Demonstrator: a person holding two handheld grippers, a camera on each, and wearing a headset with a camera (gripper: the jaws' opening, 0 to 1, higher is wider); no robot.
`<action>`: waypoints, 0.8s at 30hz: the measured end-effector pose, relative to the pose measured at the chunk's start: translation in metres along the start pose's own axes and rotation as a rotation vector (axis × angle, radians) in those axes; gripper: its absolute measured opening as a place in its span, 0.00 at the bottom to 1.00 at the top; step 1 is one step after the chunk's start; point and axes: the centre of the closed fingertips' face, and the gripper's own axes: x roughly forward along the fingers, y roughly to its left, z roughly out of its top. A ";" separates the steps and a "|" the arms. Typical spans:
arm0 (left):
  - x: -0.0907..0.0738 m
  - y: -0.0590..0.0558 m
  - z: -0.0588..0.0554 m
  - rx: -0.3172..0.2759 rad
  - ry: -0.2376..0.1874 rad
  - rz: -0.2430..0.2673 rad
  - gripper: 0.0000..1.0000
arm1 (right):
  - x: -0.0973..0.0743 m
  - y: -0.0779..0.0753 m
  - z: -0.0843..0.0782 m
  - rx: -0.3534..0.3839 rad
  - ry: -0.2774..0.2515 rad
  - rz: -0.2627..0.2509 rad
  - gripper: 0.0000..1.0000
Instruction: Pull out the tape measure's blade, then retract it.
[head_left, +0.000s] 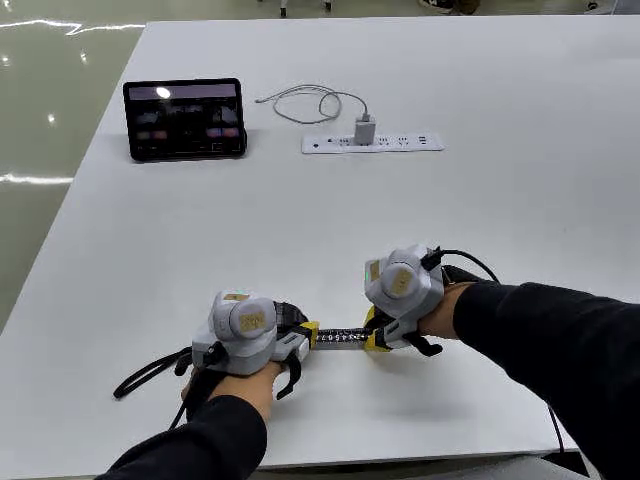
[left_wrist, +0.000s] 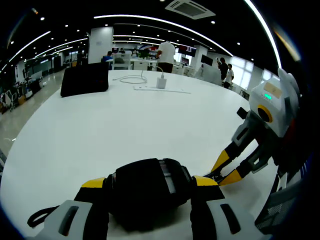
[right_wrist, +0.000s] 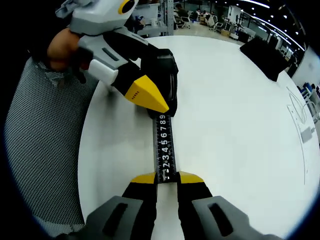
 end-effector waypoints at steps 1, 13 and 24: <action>0.000 0.000 0.000 -0.001 0.000 0.000 0.62 | 0.000 0.000 0.000 0.002 0.000 -0.001 0.10; 0.000 0.000 0.000 -0.007 0.004 0.003 0.62 | 0.003 0.000 0.005 0.004 0.002 -0.004 0.10; 0.000 0.001 0.000 -0.019 0.009 0.002 0.62 | 0.006 0.002 0.011 0.003 -0.004 -0.011 0.11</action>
